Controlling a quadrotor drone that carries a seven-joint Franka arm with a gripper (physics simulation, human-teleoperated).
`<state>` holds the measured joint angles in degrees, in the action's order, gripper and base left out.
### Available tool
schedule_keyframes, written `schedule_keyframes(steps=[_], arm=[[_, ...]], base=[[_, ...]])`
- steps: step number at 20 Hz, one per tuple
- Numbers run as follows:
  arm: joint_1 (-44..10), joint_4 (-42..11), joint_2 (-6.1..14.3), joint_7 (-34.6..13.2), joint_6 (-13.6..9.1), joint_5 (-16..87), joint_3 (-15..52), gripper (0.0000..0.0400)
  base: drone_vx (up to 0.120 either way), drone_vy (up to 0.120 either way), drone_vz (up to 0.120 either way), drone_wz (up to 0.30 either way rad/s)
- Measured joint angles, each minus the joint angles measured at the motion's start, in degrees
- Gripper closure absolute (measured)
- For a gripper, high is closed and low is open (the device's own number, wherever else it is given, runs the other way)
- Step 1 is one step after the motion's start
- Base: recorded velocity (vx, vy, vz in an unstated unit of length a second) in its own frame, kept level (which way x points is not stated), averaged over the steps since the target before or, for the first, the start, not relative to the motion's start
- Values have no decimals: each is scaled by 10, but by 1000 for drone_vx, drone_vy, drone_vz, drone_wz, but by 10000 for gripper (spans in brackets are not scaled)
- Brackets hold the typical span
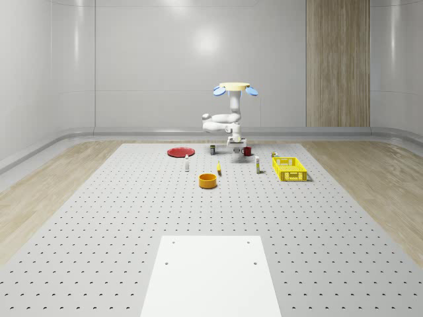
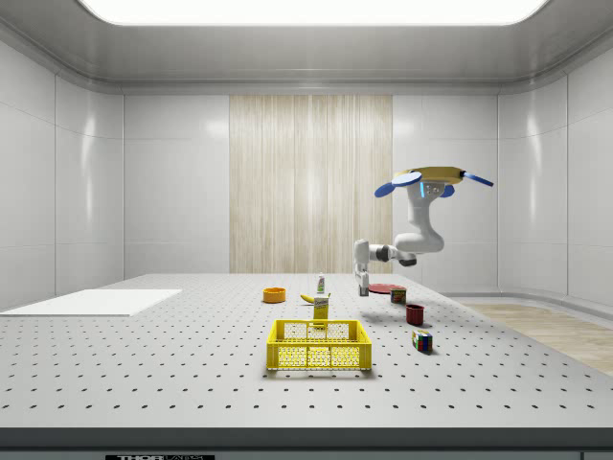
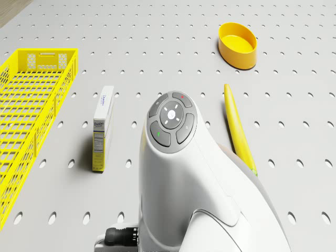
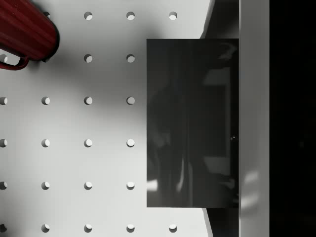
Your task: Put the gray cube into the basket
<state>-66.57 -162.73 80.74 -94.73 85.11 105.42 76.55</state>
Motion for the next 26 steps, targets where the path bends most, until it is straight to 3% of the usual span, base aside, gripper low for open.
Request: schedule_keyframes(steps=[3, 12, 15, 23, 26], arm=[[-1, 0, 4, -1, 3, -4, 3, 150], [-4, 0, 17, -4, 14, -11, 7, 150], [-5, 0, 20, -5, 18, -13, 8, 150], [-8, 1, 30, -7, 26, -17, 9, 150], [-8, 1, 34, -7, 30, -19, 10, 150]], base=[[93, 120, 107, 0], [120, 120, 0, 0], [120, 120, 120, 0], [120, 120, 5, 0], [120, 120, 93, 0]])
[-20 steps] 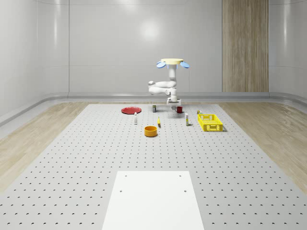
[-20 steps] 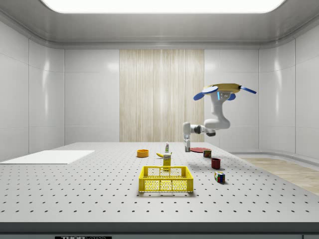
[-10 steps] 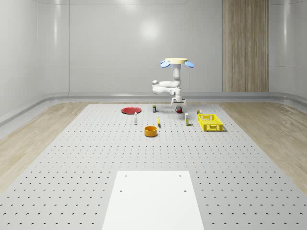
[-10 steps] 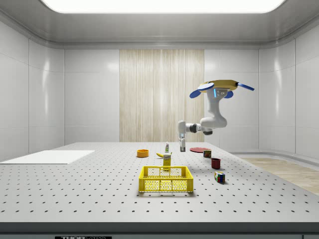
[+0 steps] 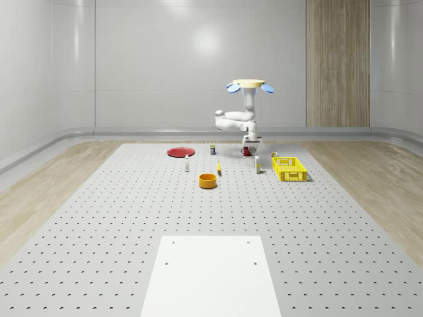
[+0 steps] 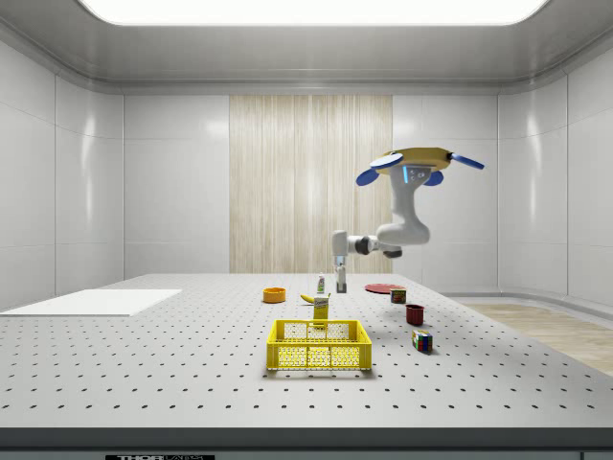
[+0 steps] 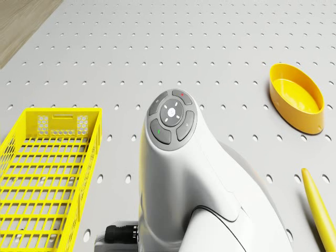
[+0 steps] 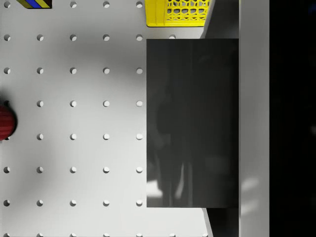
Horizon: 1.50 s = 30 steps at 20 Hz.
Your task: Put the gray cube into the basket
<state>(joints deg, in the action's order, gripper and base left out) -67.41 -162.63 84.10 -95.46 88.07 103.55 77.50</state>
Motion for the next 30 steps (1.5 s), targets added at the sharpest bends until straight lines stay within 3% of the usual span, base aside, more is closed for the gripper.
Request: schedule_keyframes(steps=[23, 30], arm=[[-5, 1, 22, -4, 20, -9, 3, 150], [-6, 1, 27, -5, 25, -11, 3, 150]], base=[[120, 117, 0, 0], [6, 63, 0, 0]])
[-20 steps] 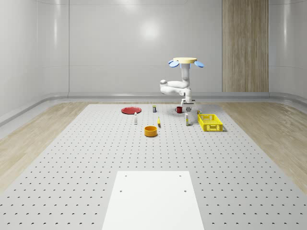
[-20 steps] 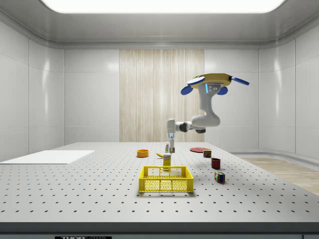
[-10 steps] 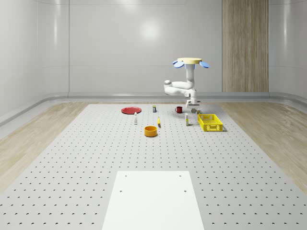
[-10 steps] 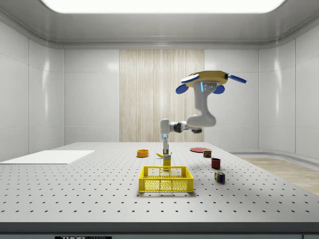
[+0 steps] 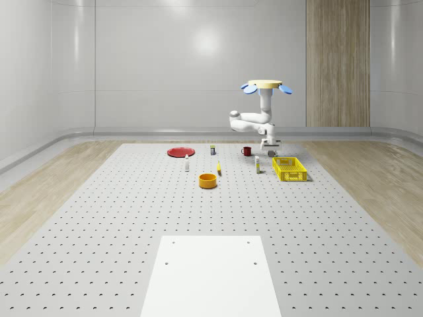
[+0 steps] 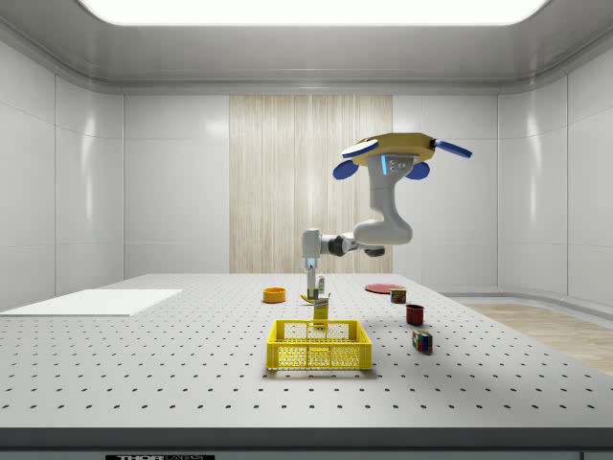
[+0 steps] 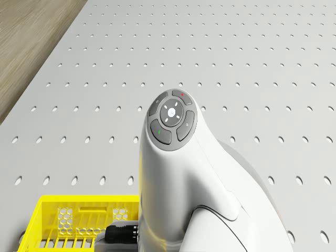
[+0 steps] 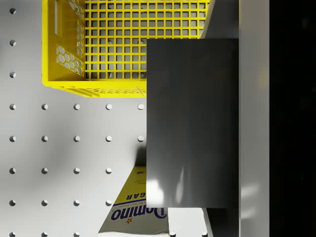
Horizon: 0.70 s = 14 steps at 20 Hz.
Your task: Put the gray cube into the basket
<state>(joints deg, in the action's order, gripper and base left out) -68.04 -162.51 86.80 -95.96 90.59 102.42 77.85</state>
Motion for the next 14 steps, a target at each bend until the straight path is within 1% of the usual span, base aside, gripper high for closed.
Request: schedule_keyframes(steps=[4, 6, 8, 11, 12, 14], arm=[[-1, 0, 3, 0, 3, -1, 0, 150], [-1, 0, 4, -1, 4, -2, 0, 150], [-1, 0, 5, -1, 5, -2, 1, 150], [-2, 0, 7, -1, 7, -3, 1, 150], [-2, 0, 8, -1, 7, -3, 1, 150], [-2, 0, 9, -2, 8, -4, 1, 150]], base=[[0, 120, -10, 0], [0, 120, -120, 0], [0, 120, -20, 0], [0, 120, -107, 0], [0, 120, 0, 0], [0, 120, -100, 0]])
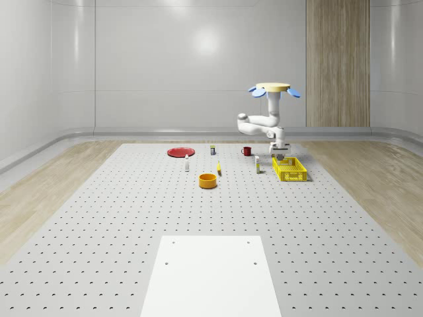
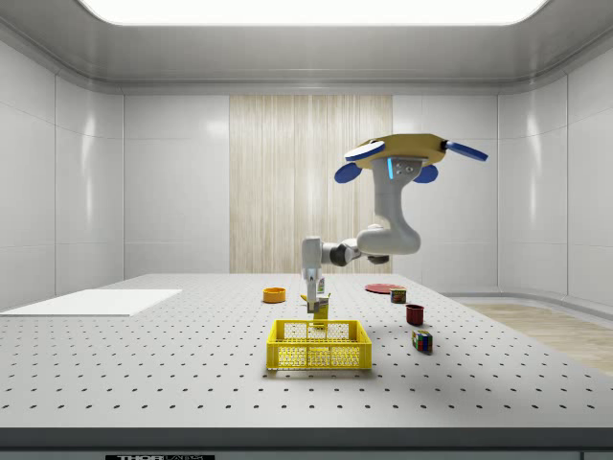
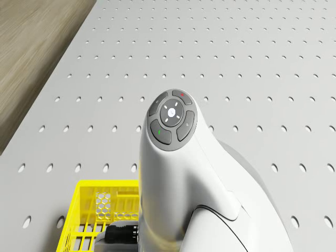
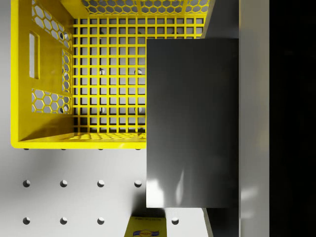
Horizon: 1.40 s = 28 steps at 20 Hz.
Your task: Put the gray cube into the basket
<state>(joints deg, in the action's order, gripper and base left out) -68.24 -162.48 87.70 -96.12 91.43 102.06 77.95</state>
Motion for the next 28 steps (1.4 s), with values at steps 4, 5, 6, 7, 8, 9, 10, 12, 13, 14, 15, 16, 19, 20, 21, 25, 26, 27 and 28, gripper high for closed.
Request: schedule_keyframes(steps=[4, 5, 6, 7, 8, 9, 10, 12, 13, 14, 15, 16, 19, 20, 21, 25, 26, 27, 28], arm=[[0, 0, 2, 0, 2, -1, 0, 150], [-1, 0, 3, 0, 3, -1, 0, 150], [-1, 0, 3, -1, 3, -1, 0, 150], [-1, 0, 4, -1, 4, -2, 0, 150], [-1, 0, 4, -1, 4, -2, 0, 150], [-1, 0, 5, -1, 4, -2, 1, 150], [-1, 0, 5, -1, 5, -2, 1, 150], [-2, 1, 6, -1, 6, -1, -1, 150], [-2, 1, 7, -1, 8, 2, -4, 150], [-3, 2, 7, -1, 10, 6, -9, 150], [-4, 3, 8, -1, 13, 12, -15, 150], [-5, 5, 9, -1, 16, 18, -22, 150], [-8, 11, 10, -1, 25, 40, -45, 150], [-10, 13, 10, -1, 29, 48, -54, 150], [-11, 15, 10, -2, 32, 56, -63, 150], [-18, 26, 8, -2, 45, 87, -95, 150], [-19, 28, 8, -2, 47, 92, -101, 150], [-20, 30, 7, -2, 49, 97, -106, 150], [-21, 32, 7, -2, 50, 100, -110, 150]], base=[[0, 120, -120, 0], [0, 120, -40, 0], [0, 120, 0, 0], [0, 120, 0, 0], [0, 120, 0, 0], [0, 120, 0, 0], [0, 120, 0, 0], [0, 120, 0, 0], [0, 0, 0, 0], [0, 0, 0, 0], [0, 0, 0, 0], [0, 0, 0, 0], [0, 0, 0, 0], [0, 0, 0, 0], [0, 0, 0, 0], [0, 0, 0, 0], [0, 0, 0, 0], [0, 0, 0, 0], [0, 0, 0, 0]])
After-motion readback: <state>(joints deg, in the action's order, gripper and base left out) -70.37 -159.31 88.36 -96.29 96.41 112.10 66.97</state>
